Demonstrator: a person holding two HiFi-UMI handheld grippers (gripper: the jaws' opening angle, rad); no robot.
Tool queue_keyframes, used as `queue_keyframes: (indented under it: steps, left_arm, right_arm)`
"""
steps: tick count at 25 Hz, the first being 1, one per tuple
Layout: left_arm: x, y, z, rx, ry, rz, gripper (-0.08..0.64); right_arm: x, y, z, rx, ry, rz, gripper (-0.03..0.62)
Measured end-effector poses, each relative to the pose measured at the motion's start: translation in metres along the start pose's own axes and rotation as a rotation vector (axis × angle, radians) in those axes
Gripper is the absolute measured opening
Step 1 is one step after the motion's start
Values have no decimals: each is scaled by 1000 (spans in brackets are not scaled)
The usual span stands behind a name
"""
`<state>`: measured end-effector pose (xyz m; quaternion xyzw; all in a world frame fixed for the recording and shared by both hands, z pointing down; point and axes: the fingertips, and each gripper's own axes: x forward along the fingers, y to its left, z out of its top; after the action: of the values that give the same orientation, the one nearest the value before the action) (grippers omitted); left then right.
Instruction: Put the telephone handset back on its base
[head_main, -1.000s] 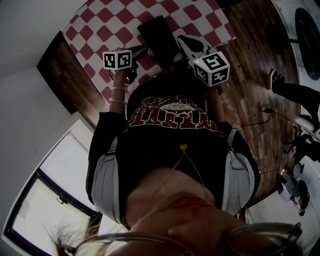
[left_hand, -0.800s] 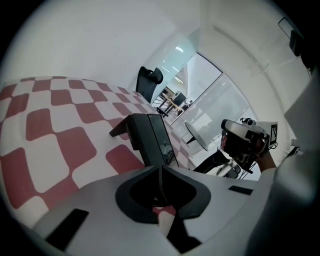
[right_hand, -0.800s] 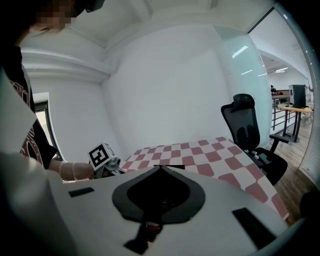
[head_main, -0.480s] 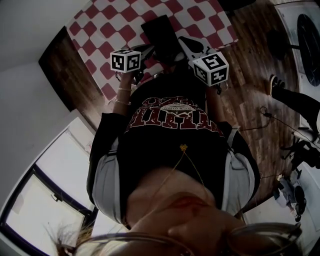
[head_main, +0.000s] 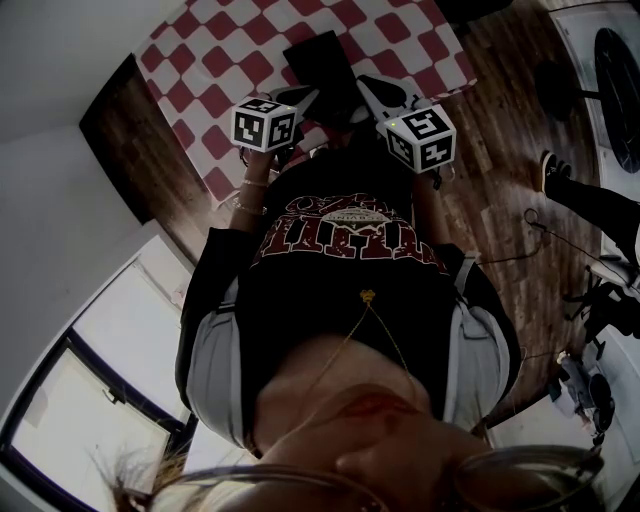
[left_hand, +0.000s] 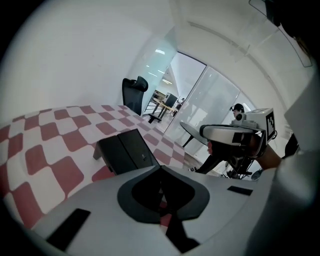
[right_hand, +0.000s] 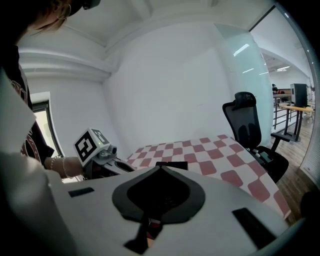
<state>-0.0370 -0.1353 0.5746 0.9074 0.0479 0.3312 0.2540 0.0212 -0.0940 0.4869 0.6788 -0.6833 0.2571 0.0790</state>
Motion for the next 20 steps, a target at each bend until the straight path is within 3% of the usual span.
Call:
queue_keyframes:
  steps: [12,20]
  left_arm:
    - [-19,-35,50,124,-98,-4,11]
    - [-33,-43,73,234,-141,69,11]
  right_arm:
    - [0,6,15,-18,-27,14,20]
    - [2,12,26,-33,-46,25,20]
